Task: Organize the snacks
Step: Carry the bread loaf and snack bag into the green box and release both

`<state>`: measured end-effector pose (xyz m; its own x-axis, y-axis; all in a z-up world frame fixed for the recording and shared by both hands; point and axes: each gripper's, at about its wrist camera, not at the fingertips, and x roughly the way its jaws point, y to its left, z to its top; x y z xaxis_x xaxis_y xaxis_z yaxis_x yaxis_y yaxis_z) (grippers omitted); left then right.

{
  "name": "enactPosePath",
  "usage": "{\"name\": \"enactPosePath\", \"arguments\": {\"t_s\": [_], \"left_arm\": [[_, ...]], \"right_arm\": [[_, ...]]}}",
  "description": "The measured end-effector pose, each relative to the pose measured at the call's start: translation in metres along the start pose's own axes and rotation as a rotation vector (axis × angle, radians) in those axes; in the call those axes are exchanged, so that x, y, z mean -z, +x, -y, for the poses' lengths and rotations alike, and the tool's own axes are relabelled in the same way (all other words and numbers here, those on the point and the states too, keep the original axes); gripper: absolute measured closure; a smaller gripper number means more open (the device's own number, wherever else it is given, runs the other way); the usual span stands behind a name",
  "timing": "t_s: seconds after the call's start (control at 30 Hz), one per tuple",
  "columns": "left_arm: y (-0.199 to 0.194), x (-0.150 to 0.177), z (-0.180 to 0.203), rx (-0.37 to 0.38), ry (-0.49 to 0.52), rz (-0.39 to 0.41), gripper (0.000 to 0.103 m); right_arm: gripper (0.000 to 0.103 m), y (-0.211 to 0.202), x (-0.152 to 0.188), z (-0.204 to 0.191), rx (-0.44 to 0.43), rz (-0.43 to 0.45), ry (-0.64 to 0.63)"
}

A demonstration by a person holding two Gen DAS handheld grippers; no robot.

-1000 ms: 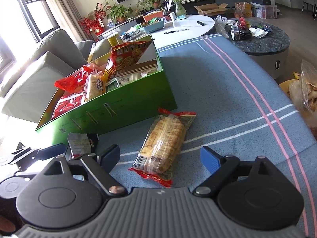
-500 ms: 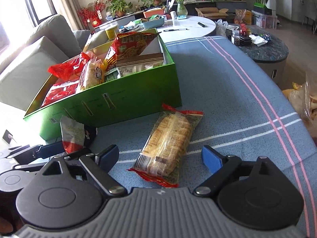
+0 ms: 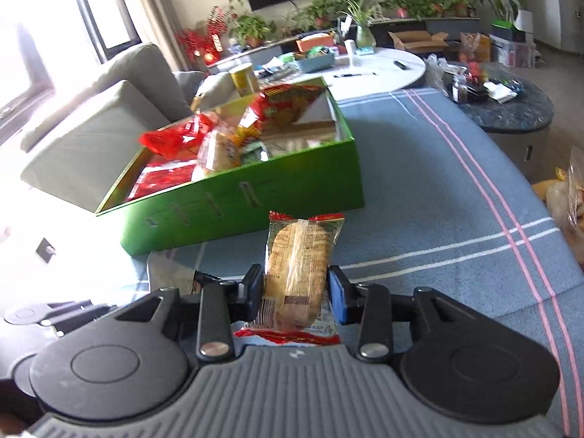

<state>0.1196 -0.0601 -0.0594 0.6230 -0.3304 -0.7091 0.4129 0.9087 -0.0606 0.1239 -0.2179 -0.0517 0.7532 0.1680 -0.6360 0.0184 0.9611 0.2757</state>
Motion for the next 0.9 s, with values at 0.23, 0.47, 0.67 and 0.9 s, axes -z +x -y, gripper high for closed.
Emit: {"name": "enactPosePath", "arguments": {"t_s": [0.23,0.47,0.67,0.9], "left_arm": [[0.001,0.001,-0.002,-0.034,-0.024,-0.006,0.052],[0.014,-0.004,0.003,-0.06,0.001,-0.004,0.052],[0.007,-0.001,0.006,-0.052,0.025,0.027,0.063],[-0.015,-0.008,0.0,-0.035,-0.014,0.077,0.064]], "right_arm": [[0.047,-0.003,0.002,-0.011,-0.033,-0.004,-0.026],[0.047,-0.002,0.003,-0.003,-0.032,-0.011,0.009],[0.047,-0.005,0.002,0.002,-0.04,0.0,0.029],[0.047,-0.016,-0.004,0.001,-0.077,0.035,0.046]]}}
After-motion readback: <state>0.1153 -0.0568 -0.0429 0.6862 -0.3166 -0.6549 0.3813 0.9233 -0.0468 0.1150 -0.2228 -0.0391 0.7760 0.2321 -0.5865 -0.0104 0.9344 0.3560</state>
